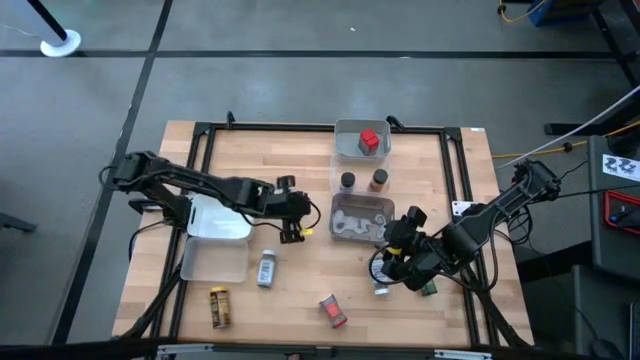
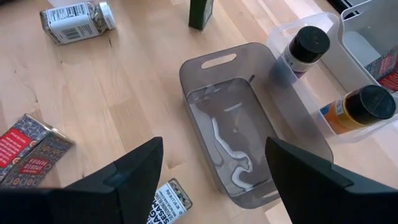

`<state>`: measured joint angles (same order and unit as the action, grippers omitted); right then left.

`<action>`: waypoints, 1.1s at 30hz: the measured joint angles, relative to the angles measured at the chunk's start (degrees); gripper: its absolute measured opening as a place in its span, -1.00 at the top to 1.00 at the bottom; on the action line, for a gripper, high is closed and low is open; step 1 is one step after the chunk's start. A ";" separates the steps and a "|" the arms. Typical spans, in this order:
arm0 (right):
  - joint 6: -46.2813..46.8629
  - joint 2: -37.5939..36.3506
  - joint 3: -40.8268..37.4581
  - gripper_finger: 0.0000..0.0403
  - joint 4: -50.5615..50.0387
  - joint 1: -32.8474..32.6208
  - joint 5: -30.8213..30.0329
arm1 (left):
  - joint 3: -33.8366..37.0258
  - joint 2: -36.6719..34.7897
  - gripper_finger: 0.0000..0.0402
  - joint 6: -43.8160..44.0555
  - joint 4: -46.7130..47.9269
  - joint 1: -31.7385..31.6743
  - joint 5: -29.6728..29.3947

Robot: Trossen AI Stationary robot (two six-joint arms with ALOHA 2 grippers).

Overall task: Sort spices by type
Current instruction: Put the top black seasoning can into the black bin

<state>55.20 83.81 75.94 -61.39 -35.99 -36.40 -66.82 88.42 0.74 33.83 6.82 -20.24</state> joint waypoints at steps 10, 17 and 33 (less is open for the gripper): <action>0.04 -0.02 0.02 -0.41 0.04 0.00 3.38 | -1.28 0.35 0.13 -16.57 4.07 -5.71 -0.32; 0.04 -0.04 0.02 -0.41 0.31 0.00 3.93 | -1.08 0.35 0.01 -23.23 7.34 -9.27 2.14; 0.02 -0.07 0.07 -0.41 0.37 0.00 3.91 | -1.06 1.87 0.13 -36.84 13.66 -12.02 12.17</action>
<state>55.22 83.74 76.01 -61.01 -35.99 -32.49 -67.88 90.29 -36.10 47.48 -5.19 -8.06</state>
